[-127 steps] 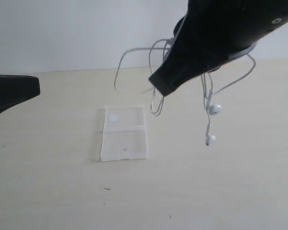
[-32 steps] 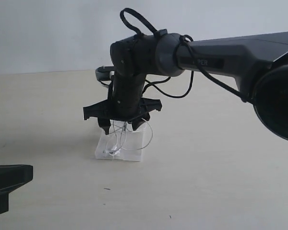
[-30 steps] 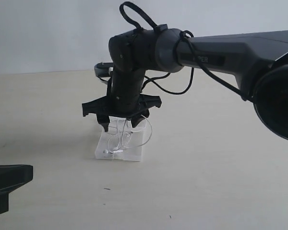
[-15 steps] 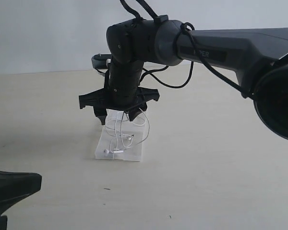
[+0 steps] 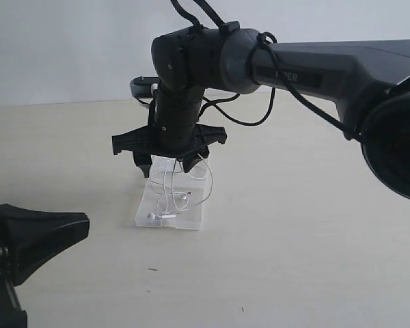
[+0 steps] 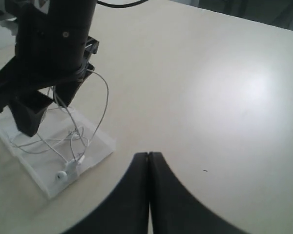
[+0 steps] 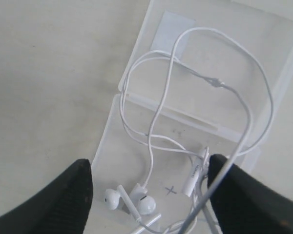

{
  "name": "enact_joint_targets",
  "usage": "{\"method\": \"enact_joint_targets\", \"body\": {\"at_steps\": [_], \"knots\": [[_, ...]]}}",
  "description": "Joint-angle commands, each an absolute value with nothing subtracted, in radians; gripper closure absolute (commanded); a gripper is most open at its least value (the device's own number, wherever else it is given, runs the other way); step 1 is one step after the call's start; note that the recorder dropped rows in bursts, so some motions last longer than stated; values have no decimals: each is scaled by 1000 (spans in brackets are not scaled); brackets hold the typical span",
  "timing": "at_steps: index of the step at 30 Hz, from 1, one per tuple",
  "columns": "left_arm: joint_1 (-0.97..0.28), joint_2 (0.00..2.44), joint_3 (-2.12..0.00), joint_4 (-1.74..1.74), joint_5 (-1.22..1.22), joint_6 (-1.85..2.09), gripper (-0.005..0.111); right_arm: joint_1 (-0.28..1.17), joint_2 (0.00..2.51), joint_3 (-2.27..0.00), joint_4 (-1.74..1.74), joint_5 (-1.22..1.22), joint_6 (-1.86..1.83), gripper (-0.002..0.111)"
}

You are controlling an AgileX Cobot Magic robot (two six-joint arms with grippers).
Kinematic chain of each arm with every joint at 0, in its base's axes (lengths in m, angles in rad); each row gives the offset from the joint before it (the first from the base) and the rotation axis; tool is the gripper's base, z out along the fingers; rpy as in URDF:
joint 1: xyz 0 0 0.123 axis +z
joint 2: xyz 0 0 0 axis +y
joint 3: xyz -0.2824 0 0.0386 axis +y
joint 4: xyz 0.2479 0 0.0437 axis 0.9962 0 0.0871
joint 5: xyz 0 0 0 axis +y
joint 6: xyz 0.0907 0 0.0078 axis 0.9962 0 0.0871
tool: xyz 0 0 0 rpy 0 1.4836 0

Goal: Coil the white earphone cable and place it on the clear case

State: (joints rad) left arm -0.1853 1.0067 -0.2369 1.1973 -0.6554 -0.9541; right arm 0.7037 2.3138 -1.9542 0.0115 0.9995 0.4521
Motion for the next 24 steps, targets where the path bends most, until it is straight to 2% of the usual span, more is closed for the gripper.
{"method": "enact_joint_targets", "body": {"at_steps": [1,8,15,20,24], "knots": [[-182,1139,-232,1038,-790,-707,107,699,2303,-1963,11,999,445,43],[-182,1353,-232,931,-850,-553,107,699,2303,-1963,6,999,435,43],[-182,1532,-232,876,-1106,-445,107,699,2303,-1963,-10,999,342,42],[-182,1596,-232,879,-1134,-422,107,721,2307,-1963,-24,991,99,42],[-182,1615,-232,853,-1134,-415,107,722,2307,-1963,-31,962,168,42]]}}
